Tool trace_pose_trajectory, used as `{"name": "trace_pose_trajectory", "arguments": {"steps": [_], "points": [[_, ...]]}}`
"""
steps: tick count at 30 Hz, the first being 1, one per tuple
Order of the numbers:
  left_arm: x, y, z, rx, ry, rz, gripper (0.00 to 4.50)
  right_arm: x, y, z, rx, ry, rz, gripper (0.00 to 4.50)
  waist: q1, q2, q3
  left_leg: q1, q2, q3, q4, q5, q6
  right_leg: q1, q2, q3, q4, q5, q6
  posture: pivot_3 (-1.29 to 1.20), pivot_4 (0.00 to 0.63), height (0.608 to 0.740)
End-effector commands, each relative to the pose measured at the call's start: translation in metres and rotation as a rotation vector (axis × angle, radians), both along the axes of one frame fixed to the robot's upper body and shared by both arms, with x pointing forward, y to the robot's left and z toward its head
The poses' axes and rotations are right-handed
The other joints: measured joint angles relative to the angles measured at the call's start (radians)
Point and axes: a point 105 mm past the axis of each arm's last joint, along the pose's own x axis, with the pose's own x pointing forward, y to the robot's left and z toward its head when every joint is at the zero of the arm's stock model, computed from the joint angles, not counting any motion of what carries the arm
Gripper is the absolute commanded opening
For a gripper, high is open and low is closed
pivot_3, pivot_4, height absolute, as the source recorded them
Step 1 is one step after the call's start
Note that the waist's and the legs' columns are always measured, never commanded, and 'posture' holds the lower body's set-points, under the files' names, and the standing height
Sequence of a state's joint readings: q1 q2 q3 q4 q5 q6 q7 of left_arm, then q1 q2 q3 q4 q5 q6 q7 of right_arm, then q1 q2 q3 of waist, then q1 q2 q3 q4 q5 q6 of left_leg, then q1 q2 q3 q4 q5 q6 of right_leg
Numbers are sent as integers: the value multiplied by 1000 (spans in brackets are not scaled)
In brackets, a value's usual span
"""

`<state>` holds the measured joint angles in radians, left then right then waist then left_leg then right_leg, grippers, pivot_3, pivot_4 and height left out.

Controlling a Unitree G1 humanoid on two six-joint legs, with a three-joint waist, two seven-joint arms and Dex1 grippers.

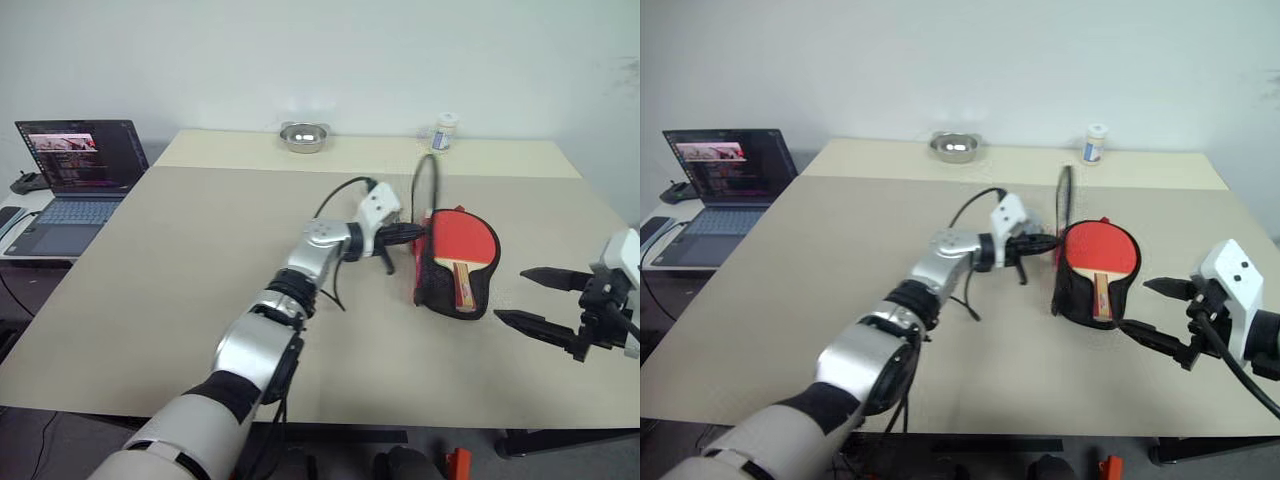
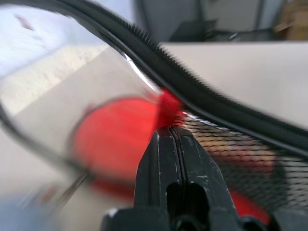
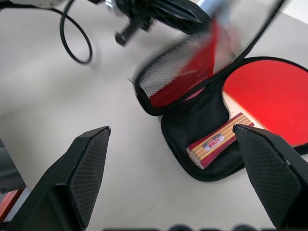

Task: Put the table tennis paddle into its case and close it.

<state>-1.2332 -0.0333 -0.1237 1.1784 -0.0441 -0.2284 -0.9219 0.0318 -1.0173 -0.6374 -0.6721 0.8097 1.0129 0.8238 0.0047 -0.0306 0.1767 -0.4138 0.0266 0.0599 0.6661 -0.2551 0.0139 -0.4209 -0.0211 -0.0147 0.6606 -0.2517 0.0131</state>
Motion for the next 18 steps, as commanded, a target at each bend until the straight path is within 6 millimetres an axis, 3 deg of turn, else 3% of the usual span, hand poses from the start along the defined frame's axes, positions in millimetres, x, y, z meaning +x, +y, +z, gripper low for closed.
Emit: {"name": "trace_pose_trajectory", "arguments": {"steps": [1, 6, 11, 14, 18], "points": [[-1, -12, 13, -19, -54, 10, 16, 0, -5, 7, -19, -35, -27, 4500, -4, 0, 0, 0, 0, 0, 0, 0, 0, 0, 0, 0, 0, 0, 0, 0, 150, 740], [0, -5, 8, -26, -55, 8, 16, 12, -16, 0, -26, -27, -118, 4500, -7, 0, 0, 2, 0, 0, 0, 0, 0, 0, 1, 1, 2, 0, 0, 0, 150, 740], [3, 35, 11, -38, -81, -26, 16, 41, -38, -6, 39, -45, -291, 4500, -15, 1, 0, 4, 1, 2, -1, 0, 0, 0, 1, 3, 3, 0, 0, 0, 150, 740], [-13, 55, 20, -51, -80, -157, 16, 61, -52, -15, 54, -29, -414, 4500, -13, 1, -1, 4, 2, 2, -2, 0, -1, 0, 1, 2, 3, 1, -3, 0, 150, 740], [-24, 88, 28, -37, -102, -165, 16, 86, -56, -29, 106, 17, -502, 4500, -12, 2, -1, 4, 2, 3, -1, 2, -3, 0, 1, 3, 3, 3, -5, 0, 150, 740]]}}
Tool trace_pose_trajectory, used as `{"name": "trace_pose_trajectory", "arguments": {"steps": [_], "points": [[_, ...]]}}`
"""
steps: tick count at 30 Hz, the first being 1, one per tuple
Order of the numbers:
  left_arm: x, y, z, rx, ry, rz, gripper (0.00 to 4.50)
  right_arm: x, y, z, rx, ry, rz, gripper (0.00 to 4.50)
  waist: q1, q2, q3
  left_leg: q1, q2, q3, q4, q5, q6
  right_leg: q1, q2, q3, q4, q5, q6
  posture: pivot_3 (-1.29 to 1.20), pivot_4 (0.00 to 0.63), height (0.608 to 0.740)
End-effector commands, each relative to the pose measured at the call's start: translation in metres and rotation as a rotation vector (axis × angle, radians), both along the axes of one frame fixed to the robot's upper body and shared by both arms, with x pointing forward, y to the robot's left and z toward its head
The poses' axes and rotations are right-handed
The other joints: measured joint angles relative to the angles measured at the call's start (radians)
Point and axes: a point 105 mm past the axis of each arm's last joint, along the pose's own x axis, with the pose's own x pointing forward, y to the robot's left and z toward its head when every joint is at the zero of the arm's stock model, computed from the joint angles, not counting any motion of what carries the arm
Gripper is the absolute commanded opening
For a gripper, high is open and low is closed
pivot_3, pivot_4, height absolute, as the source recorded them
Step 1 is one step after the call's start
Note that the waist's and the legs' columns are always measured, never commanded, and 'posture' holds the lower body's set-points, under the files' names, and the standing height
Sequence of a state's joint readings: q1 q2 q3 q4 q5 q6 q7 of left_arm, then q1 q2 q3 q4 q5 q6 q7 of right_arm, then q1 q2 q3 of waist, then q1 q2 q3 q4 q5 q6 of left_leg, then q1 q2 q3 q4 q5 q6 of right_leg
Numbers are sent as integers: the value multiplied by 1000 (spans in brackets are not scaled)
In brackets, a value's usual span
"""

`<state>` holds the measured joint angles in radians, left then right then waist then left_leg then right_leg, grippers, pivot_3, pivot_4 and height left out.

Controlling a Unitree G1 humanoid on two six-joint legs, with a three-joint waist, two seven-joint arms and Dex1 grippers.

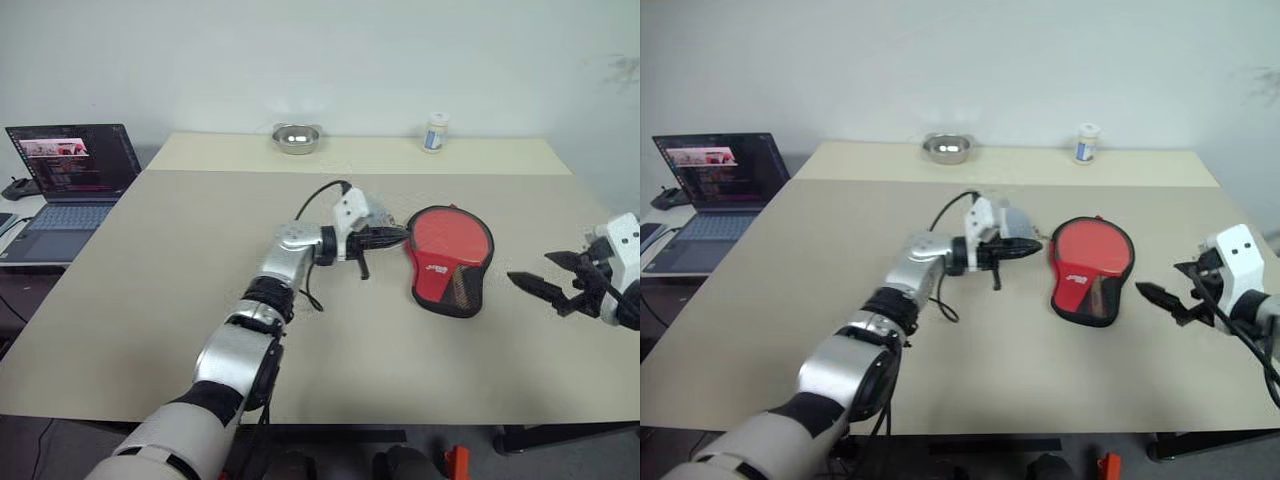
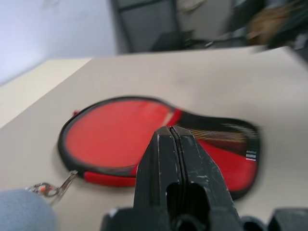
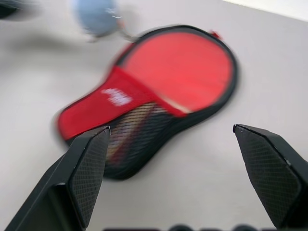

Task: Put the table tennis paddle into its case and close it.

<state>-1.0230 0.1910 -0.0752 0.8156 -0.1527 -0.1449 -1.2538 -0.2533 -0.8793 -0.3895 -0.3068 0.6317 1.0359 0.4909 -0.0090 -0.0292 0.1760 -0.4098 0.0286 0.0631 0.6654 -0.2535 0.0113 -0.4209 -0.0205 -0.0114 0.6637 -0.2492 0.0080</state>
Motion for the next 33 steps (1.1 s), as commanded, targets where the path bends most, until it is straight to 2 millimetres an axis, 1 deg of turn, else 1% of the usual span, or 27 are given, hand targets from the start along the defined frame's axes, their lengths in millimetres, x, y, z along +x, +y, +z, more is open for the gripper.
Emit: {"name": "trace_pose_trajectory", "arguments": {"steps": [1, 5, 9, 12, 15, 18, 22, 28, 33], "points": [[-10, 15, 22, -22, -54, -21, 16, 16, -4, -6, 9, 7, -64, 4500, 3, 1, 0, 0, 0, 0, 0, 0, 0, 0, 0, 0, 0, 0, 0, 0, 150, 740], [-23, 36, 21, -16, -14, -4, 16, 35, 0, -23, 27, 43, -79, 4500, 4, 1, -1, 0, 0, 0, 0, 0, 0, 0, 0, 0, 1, 0, 0, 0, 150, 740], [-28, 47, 18, -7, 8, 49, 16, 52, 2, -44, 9, 55, -70, 4500, 7, 1, -1, 0, 0, 0, 1, 0, 0, 0, 0, 0, 1, 0, 0, 0, 150, 740], [-28, 50, 17, -4, 13, 71, 16, 62, 1, -57, 2, 66, -82, 4500, 8, 1, -1, 0, -1, -1, 1, 0, 0, 0, 0, -1, 1, 0, 0, 0, 150, 740], [-28, 49, 18, -6, 13, 80, 16, 67, 1, -62, 11, 74, -82, 4500, 7, 1, -1, -1, -1, 0, 1, 0, 0, 0, 0, 0, 1, 0, 0, 0, 150, 740], [-28, 47, 20, -5, 7, 85, 16, 74, 3, -72, 11, 86, -87, 4500, 6, 1, -1, 0, 0, -1, 1, 0, 0, 0, 0, 0, 1, 0, 0, 0, 150, 740], [-28, 45, 20, 2, 3, 84, 16, 76, 10, -89, 20, 158, -62, 4500, 2, 1, -1, 0, 0, 0, 1, 0, 0, 0, 0, 0, 2, 0, 0, 0, 150, 740], [-28, 44, 19, 10, -3, 83, 16, 73, 15, -103, 12, 233, -29, 4500, 0, 1, -3, 2, 0, 0, 1, 0, 0, 2, 0, 0, 2, 0, 0, 0, 150, 740], [-28, 44, 16, 24, 2, 83, 16, 70, 27, -119, 63, 317, 1, 4500, -3, -2, -6, 3, 1, 0, 1, 0, 0, 2, 0, 1, 2, 0, 0, 0, 150, 740]]}}
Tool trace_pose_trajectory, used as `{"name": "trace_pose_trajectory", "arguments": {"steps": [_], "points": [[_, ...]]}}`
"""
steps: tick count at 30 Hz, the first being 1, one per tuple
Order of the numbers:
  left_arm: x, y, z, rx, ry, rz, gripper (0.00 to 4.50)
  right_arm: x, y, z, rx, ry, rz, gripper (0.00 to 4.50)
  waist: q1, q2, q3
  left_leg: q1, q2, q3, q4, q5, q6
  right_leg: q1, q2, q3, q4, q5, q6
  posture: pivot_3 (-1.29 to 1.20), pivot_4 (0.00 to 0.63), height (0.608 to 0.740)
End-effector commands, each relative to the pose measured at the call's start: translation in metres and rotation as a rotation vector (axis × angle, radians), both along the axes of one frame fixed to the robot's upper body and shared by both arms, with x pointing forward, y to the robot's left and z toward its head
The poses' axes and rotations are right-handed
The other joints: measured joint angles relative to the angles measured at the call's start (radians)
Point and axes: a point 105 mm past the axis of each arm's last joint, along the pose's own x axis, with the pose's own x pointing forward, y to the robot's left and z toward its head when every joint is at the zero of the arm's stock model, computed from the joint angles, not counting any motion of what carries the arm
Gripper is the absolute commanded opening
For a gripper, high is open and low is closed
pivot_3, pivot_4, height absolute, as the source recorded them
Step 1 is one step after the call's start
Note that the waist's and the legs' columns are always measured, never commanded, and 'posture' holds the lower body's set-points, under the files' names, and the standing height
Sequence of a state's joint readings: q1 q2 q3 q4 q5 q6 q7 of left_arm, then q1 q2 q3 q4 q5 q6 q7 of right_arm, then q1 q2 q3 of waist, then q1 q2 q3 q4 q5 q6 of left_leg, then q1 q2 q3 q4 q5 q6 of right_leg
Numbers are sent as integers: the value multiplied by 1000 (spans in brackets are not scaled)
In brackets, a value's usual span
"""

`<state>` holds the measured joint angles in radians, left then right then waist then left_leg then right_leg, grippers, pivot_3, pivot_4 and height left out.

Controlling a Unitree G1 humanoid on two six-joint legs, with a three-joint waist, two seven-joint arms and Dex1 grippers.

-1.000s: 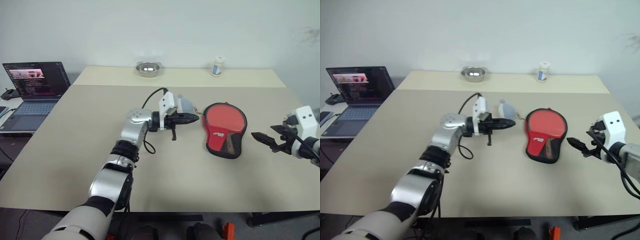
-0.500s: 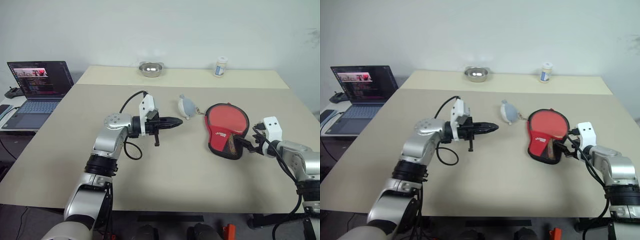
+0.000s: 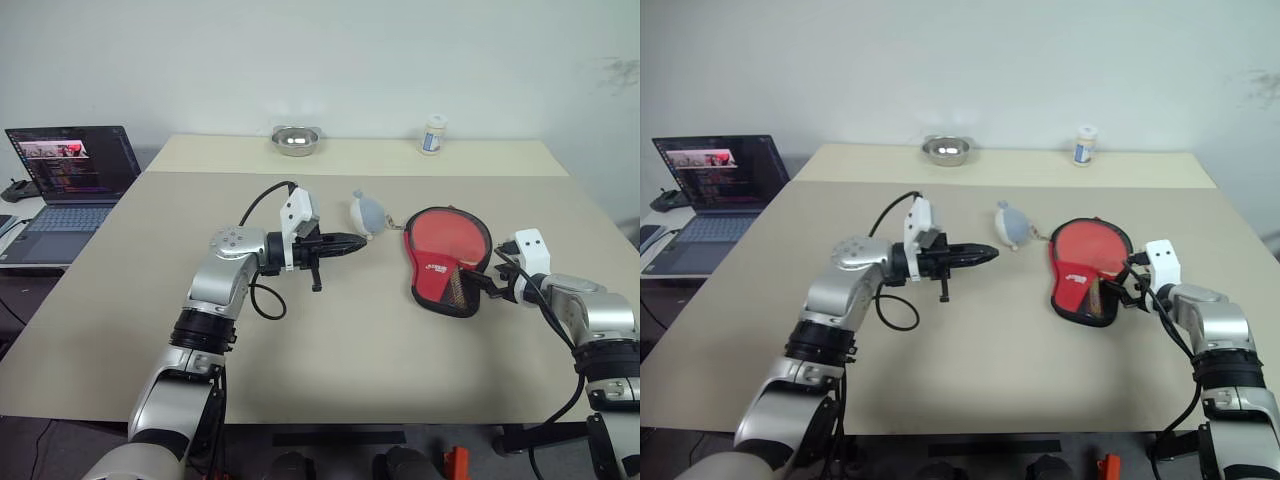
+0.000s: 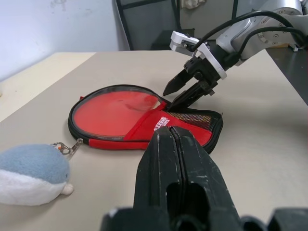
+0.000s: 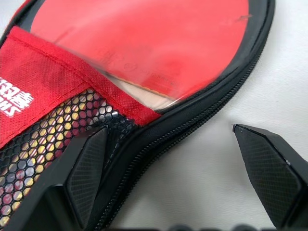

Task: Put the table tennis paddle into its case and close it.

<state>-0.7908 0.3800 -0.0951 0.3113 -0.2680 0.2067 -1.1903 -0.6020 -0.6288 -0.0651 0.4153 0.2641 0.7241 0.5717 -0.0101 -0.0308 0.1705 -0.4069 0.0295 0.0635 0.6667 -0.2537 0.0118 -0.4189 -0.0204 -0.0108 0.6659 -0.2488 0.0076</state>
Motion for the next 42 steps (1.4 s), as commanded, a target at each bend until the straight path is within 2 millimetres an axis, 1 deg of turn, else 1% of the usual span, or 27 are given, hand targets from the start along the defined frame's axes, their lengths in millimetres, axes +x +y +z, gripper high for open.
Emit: {"name": "trace_pose_trajectory", "arguments": {"steps": [1, 3, 6, 7, 8, 10, 16, 18, 20, 22, 24, 27, 28, 30, 32, 35, 38, 40, 42], "points": [[-4, -1, 13, 4, -65, -19, 16, -10, 14, -33, 46, 145, 38, 4500, -4, -1, -1, 1, 0, 0, 0, 0, 0, 1, 0, 0, 0, 0, 0, 0, 150, 740], [-5, 2, 10, 15, -53, -16, 16, -10, 21, -37, 114, 174, 51, 4500, -12, -2, -1, 5, 0, 0, -1, 0, 0, 5, 0, 0, -1, 0, 0, 0, 150, 740], [-5, 9, 4, 50, -42, -16, 0, -8, 26, -43, 154, 203, 50, 3939, -23, -4, -3, 11, 1, 0, -2, 0, 0, 11, 0, 0, -2, 0, 0, 0, 150, 740], [-5, 11, 1, 61, -37, -18, 0, -7, 27, -44, 166, 207, 50, 3669, -25, -5, -3, 11, 1, 0, -2, 0, 0, 11, 0, 0, -2, 0, 0, 0, 150, 740], [-5, 13, 0, 68, -32, -18, 0, -5, 28, -44, 179, 208, 45, 3266, -25, -5, -3, 13, 2, 0, -2, 0, 0, 12, 0, 0, -2, 0, 0, 0, 150, 740], [-6, 17, -4, 87, -26, -17, 0, -3, 30, -45, 205, 210, 41, 2839, -26, -6, -4, 14, 3, 0, -2, 0, 0, 12, 0, 0, -1, 0, 0, 0, 150, 740], [-7, 23, -11, 108, -9, -15, 0, 3, 39, -46, 247, 216, 39, 942, -30, -8, -6, 15, 4, 0, -3, 0, 0, 13, 0, 1, -1, 0, -1, 0, 150, 740], [-8, 24, -14, 113, -5, -17, 0, 4, 42, -47, 254, 216, 42, 419, -34, -9, -6, 16, 4, 1, -3, 0, 0, 13, 0, 1, -1, 1, -2, 0, 150, 740], [-8, 26, -17, 117, 6, -18, 0, 6, 47, -46, 269, 210, 52, 6, -39, -10, -7, 17, 4, 1, -3, 0, 0, 14, 0, 2, -1, 1, -2, 0, 150, 740], [-10, 29, -21, 130, 20, -25, 0, 8, 56, -42, 288, 199, 73, 6, -43, -10, -7, 17, 5, 1, -3, 0, 0, 14, 0, 2, 0, 1, -2, 0, 150, 740], [-13, 34, -25, 147, 30, -35, 0, 10, 69, -33, 306, 177, 115, 6, -50, -10, -7, 18, 5, 2, -3, 0, 0, 14, 0, 2, 0, 1, -2, 0, 150, 740], [-17, 36, -25, 150, 38, -58, 0, 13, 101, -9, 366, 124, 209, 6, -57, -10, -7, 18, 8, 3, -4, 0, 0, 13, 2, 2, 0, 1, -2, 0, 150, 740], [-19, 36, -24, 149, 39, -72, 0, 12, 115, -1, 386, 113, 252, 6, -61, -10, -7, 18, 10, 3, -4, 0, 0, 13, 3, 2, 0, 1, -2, 0, 150, 740], [-23, 37, -22, 151, 41, -97, 0, 8, 136, 10, 408, 102, 321, 6, -68, -8, -6, 18, 13, 4, -5, 0, 0, 11, 6, 2, 1, 1, -3, 0, 150, 740], [-26, 40, -22, 157, 45, -113, 0, 0, 155, 15, 422, 104, 385, 6, -70, -8, -5, 16, 14, 4, -5, 0, 0, 8, 7, 3, 4, 1, -3, 0, 150, 740], [-30, 47, -24, 169, 55, -124, 0, -16, 179, 18, 432, 121, 466, 6, -67, -6, -4, 9, 14, 4, -4, 0, -1, -3, 7, 3, 14, -3, -9, 0, 150, 740], [-32, 54, -25, 179, 63, -119, 0, -31, 194, 15, 435, 141, 513, 6, -59, -5, -4, 7, 14, 3, -5, 0, -1, -5, 7, 1, 14, -4, -12, 0, 150, 740], [-36, 60, -27, 186, 80, -121, 0, -51, 206, 10, 436, 168, 565, 6, -49, -5, -3, 6, 14, 3, -5, 0, -1, -5, 7, 1, 14, -5, -12, 0, 150, 740], [-42, 63, -31, 197, 96, -133, 0, -65, 210, 6, 430, 188, 590, 6, -47, -5, -3, 6, 14, 3, -5, -1, -1, -5, 7, 1, 13, -5, -12, 0, 150, 740]]}}
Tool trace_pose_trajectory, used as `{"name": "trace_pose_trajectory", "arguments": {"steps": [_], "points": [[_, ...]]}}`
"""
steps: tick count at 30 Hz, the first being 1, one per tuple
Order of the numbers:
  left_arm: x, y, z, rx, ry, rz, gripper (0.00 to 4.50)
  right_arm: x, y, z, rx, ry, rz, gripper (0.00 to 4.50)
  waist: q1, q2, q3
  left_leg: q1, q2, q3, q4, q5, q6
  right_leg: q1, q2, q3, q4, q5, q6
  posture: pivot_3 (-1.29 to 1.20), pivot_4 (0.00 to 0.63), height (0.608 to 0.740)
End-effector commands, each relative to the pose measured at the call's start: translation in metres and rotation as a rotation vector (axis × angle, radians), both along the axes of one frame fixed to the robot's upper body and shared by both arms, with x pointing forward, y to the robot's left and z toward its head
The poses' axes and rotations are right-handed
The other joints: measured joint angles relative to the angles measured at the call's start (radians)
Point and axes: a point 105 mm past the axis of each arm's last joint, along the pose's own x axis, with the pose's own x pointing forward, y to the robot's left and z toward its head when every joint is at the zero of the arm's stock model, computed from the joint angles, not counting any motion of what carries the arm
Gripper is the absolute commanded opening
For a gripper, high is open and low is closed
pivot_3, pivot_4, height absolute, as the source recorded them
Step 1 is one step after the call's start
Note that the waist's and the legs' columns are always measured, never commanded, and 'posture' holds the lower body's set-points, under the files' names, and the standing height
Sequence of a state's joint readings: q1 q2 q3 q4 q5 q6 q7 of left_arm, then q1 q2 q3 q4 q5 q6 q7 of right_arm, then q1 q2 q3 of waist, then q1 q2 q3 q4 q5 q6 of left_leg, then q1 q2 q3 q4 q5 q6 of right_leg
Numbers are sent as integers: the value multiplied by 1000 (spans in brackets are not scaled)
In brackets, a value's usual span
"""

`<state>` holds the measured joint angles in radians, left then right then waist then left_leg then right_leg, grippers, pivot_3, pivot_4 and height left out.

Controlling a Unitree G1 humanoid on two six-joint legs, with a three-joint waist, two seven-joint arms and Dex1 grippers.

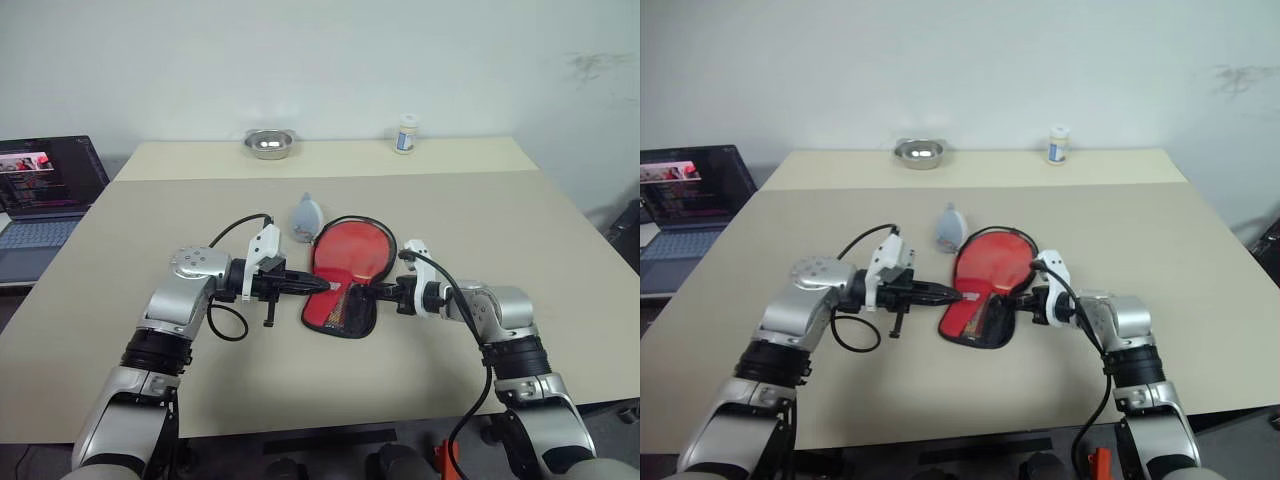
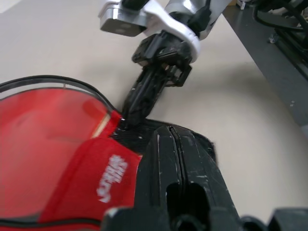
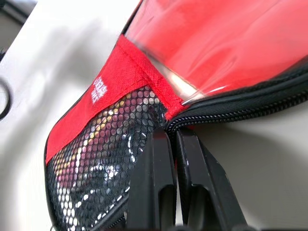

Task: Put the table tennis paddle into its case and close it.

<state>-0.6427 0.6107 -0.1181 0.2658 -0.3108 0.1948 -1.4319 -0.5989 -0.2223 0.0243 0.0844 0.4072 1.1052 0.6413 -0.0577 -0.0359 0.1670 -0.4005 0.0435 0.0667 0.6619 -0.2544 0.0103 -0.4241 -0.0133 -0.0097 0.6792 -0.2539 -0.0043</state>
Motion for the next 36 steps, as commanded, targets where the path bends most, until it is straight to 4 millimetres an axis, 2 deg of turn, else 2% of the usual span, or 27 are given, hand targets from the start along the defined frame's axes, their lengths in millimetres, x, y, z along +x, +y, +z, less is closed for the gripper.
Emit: {"name": "trace_pose_trajectory", "arguments": {"steps": [1, 6, 15, 24, 36], "points": [[-14, 5, 4, 1, -6, -43, 0, -31, 17, 5, 22, -7, 103, 6, 3, 0, 0, 0, 0, 0, 0, 0, 0, 0, 0, 0, 0, 0, 0, 0, 150, 740], [-35, 14, -15, 48, 51, -81, 0, -61, 9, -4, -16, 19, 131, 6, 9, 0, 0, 0, 0, 0, 1, -1, -2, 1, -1, -1, 0, -1, 0, 0, 150, 740], [-48, 23, -24, 125, 69, -152, 0, -82, -19, -8, -83, 45, 114, 6, 26, 0, 0, 0, -1, -1, 1, -1, -2, 1, -1, -1, -1, -4, 3, 0, 150, 740], [-51, 20, -25, 119, 68, -159, 0, -86, -43, -6, -129, 58, 81, 6, 28, -1, 0, 0, -2, -2, 1, -1, -2, 2, -2, -2, -2, -4, 4, 0, 150, 740], [-46, 19, -26, 119, 48, -139, 0, -86, -53, -9, -142, 72, 47, 6, 28, -1, 1, 0, -3, -2, 1, -1, -2, 2, -2, -2, -3, -5, 4, 0, 150, 740]]}}
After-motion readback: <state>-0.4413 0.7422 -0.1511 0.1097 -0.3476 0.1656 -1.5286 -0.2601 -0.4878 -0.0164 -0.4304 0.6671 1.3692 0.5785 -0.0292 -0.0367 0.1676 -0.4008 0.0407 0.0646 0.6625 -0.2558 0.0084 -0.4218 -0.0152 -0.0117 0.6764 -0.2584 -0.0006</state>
